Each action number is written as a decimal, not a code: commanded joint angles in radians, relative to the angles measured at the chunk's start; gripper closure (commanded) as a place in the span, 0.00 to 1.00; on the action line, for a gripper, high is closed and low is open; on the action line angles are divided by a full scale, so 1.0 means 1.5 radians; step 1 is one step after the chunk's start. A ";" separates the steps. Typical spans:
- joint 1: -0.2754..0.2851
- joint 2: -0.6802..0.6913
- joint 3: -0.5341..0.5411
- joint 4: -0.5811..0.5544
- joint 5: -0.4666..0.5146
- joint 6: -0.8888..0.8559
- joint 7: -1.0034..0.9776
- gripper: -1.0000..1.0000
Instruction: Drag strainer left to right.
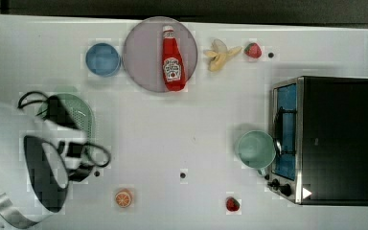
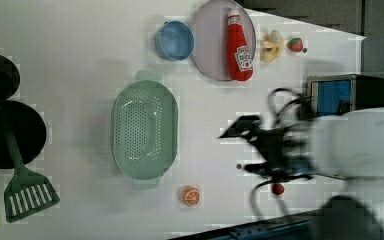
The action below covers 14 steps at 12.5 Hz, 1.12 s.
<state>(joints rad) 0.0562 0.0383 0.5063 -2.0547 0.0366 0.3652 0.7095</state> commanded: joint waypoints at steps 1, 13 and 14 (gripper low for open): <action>-0.019 0.032 0.037 -0.012 -0.004 0.073 0.221 0.00; 0.018 0.313 -0.018 -0.116 -0.005 0.551 0.316 0.00; 0.032 0.325 -0.036 -0.116 -0.005 0.568 0.316 0.00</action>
<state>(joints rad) 0.0497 0.5161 0.4458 -2.2598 0.0068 1.1895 1.1436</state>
